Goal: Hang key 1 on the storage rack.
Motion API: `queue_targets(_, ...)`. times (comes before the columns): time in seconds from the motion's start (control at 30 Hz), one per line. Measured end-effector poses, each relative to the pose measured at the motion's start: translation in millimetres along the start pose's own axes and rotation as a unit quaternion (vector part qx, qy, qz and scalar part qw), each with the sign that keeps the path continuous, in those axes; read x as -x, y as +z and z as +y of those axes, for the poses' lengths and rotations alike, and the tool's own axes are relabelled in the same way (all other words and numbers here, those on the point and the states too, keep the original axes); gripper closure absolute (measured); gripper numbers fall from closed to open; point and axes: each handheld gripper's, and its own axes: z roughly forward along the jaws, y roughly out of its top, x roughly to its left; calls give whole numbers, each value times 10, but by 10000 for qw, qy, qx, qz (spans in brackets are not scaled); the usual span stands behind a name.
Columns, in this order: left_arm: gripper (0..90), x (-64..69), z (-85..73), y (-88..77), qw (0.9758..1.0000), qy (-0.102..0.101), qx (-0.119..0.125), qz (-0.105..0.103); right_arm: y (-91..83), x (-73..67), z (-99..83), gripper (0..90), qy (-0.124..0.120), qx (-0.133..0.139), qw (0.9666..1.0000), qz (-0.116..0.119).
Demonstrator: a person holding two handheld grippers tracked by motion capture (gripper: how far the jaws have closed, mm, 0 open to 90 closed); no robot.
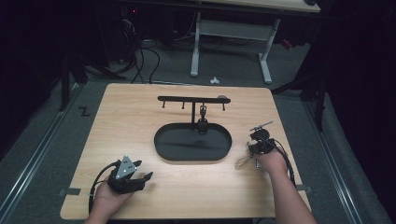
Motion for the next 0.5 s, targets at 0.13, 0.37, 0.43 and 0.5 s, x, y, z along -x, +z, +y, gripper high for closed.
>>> queue_targets(0.13,372,6,1,1,10000,19,-18,-19,-5,6,0,859,0,-39,10000,52)
queue_targets(0.37,372,2,4,-11,10000,25,16,-18,-149,8,-20,859,85,206,9993,296)
queue_targets(0.43,371,5,3,-8,10000,31,21,-9,-220,-2,-30,859,59,241,9991,348)
queue_targets(0.5,371,10,4,-5,10000,24,21,-23,-286,-3,-38,858,54,280,9984,478)
